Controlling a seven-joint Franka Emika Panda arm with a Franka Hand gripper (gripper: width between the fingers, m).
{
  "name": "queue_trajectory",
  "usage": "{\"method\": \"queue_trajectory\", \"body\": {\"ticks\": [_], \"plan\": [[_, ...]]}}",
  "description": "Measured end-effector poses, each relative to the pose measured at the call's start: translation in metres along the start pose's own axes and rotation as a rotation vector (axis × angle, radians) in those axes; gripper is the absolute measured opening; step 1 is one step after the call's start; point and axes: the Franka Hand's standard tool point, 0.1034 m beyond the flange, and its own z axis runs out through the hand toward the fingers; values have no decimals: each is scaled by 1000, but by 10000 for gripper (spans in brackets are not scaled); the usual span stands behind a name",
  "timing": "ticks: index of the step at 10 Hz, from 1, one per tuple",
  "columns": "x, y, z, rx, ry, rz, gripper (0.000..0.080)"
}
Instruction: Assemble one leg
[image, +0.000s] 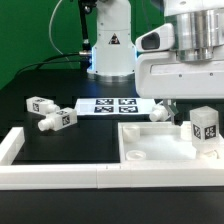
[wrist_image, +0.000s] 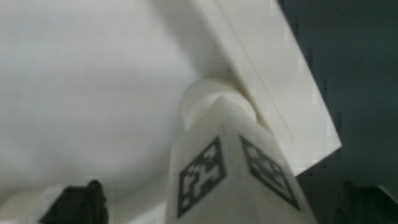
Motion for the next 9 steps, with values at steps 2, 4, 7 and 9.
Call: {"method": "queue_trajectory", "body": {"ticks": [2, 4, 7, 9], "plan": [[-3, -7, -2, -34, -17, -236, 649], [-1, -8, -2, -27, -25, -331, 649], [-1, -8, -2, -29, -24, -243, 300], [-2, -9, -1, -34, -16, -80, 285]]}}
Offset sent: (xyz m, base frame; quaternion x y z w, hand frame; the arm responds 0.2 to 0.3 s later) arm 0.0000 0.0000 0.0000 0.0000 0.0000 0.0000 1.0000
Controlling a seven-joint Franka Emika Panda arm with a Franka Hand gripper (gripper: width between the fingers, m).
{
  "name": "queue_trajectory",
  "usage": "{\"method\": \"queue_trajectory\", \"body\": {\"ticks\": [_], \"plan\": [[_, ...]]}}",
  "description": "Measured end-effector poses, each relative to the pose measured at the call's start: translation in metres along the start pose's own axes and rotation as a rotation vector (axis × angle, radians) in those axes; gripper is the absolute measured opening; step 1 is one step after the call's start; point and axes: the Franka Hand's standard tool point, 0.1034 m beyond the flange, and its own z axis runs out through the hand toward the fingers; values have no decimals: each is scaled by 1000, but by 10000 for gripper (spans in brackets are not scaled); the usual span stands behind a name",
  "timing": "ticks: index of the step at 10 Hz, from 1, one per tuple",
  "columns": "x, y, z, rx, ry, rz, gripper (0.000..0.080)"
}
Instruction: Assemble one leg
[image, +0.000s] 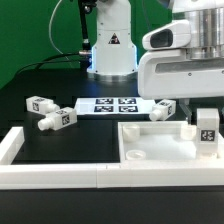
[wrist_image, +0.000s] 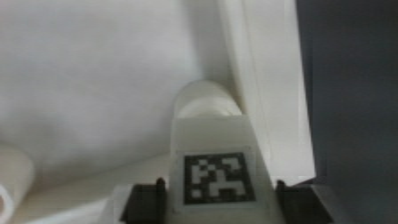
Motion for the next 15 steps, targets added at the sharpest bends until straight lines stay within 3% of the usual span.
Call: {"method": "queue_trajectory", "body": {"ticks": [3, 6, 8, 10, 11, 12, 13, 15], "plan": [[-3, -2, 1, -13, 13, 426, 285], [-6, -8, 3, 21, -3, 979, 285], [-6, -10, 3, 43, -17, 1165, 285], [-6, -10, 3, 42, -16, 1111, 286], [-6, -10, 3, 39, -17, 1079, 465], [-4, -7, 2, 27, -29, 841, 465], [-3, -6, 2, 30, -28, 679, 608], [-7, -6, 5, 28, -31, 507, 640]]}}
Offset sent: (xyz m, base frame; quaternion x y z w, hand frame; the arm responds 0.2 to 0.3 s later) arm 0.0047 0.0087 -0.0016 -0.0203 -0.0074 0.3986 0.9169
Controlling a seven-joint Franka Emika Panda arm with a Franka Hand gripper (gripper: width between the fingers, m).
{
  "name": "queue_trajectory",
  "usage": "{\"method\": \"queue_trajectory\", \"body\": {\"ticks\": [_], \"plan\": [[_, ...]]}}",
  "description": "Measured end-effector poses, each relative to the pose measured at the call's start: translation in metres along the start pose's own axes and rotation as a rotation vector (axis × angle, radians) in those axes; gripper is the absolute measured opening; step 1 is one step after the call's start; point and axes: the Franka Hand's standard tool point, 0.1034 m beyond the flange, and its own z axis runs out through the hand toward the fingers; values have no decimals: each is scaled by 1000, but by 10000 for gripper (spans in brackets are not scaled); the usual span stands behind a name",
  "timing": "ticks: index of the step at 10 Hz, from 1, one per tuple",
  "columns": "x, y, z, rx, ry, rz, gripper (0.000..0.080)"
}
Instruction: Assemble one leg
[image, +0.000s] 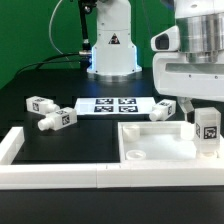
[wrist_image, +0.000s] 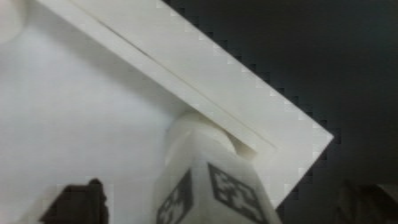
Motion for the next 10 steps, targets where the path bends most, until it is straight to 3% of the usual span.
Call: {"method": "queue_trajectory", "body": {"ticks": [2, 4, 7, 8, 9, 10], "plan": [[2, 1, 0, -6, 3, -173, 648], [9, -5, -6, -55, 21, -604, 649], [9, -3, -4, -56, 22, -555, 620], [8, -3, -4, -56, 23, -522, 455], [8, -3, -4, -54, 25, -446, 455], [7, -2, -4, -60, 31, -328, 288]]}}
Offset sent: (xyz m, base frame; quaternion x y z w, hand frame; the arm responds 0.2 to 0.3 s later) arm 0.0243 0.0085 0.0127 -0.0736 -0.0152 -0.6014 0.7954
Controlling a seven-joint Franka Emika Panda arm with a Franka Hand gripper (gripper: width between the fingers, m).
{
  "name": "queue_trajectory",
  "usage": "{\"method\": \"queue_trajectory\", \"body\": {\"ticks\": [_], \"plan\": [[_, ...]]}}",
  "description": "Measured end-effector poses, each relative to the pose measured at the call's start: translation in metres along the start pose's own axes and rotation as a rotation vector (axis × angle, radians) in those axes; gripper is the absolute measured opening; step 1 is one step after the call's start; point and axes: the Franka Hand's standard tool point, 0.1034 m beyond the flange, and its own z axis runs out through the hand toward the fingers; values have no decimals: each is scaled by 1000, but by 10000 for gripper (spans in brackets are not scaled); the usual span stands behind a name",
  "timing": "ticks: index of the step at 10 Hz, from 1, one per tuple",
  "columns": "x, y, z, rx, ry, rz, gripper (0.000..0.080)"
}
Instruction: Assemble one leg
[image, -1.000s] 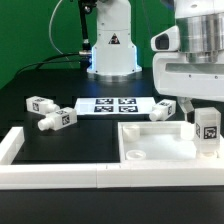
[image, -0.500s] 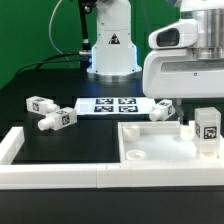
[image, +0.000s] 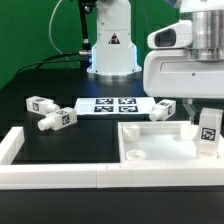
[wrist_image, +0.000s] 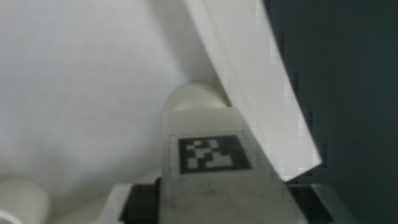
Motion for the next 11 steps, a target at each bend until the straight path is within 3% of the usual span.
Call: {"method": "queue_trajectory", "body": {"ticks": [3, 4, 6, 11], "plan": [[-4, -1, 1, -13, 9, 383, 288], [-4, -1, 1, -4, 3, 528, 288], [-6, -5, 2, 50, -9, 898, 288], [-6, -3, 2, 40, -6, 768, 296]]}}
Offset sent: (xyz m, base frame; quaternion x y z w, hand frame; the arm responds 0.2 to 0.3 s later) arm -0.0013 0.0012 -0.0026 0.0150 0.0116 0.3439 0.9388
